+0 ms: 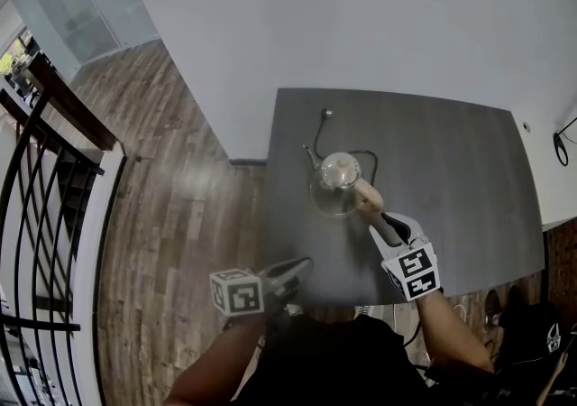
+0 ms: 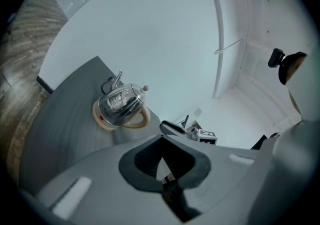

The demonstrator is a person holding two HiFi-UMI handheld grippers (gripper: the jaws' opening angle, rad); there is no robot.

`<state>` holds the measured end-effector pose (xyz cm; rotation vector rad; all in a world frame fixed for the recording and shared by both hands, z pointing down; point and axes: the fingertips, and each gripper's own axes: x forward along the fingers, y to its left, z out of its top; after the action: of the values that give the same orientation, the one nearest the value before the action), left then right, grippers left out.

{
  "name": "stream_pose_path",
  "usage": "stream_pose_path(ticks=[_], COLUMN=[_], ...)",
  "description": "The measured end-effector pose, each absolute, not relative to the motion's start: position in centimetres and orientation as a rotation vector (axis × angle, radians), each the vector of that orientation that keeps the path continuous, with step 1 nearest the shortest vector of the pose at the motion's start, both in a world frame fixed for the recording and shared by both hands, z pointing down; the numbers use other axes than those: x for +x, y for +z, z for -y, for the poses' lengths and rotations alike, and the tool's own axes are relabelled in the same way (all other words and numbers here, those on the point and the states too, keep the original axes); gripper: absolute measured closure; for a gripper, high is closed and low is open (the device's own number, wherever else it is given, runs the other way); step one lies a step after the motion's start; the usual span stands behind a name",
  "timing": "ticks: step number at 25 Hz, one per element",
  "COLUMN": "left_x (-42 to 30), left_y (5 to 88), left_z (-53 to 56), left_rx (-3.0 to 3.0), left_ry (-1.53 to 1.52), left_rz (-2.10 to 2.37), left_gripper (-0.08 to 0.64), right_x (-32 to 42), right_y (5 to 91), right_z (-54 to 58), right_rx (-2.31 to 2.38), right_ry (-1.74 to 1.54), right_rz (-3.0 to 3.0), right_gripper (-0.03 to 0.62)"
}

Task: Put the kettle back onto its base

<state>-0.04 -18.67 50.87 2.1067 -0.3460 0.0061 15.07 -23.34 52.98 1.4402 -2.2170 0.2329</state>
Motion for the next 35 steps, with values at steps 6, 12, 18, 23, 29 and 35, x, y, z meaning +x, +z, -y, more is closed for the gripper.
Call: stream_pose_path(ticks=[6,12,18,23,29,35], left_x=[-0.2,-0.5,-1.3,-1.3,-1.5,-0.4], left_y=[50.0,49.5,49.9,51.3,51.3,50.9], left_z=[18.2,17.7,16.7,14.9,12.6,10.8], left_rx=[2.096,2.074,2.11,2.163,2.154,2.172], left_ry=[-0.005,-0.019,0.053,0.159,0.138,0.109], left_rz=[0.249,0.156,0.097,0.053,0.059,0.159], left_gripper=[0.56,0.56,0.56,0.56,0.56,0.56], right_x=[12.8,10.2,8.6,7.7,7.1,8.5], right_y=[50.9,50.1,50.2,50.6,50.9,49.8], right_z=[20.0,17.5,16.2,15.3,14.0,11.8], right_rx=[1.552,1.58,1.636,1.666,1.613,1.552], right_ry=[0.563,0.496,0.511,0.515,0.511,0.478], right_rz=[2.37,2.369,2.32,2.3,2.319,2.372], right_gripper=[0.565,0.565,0.565,0.565,0.565,0.565])
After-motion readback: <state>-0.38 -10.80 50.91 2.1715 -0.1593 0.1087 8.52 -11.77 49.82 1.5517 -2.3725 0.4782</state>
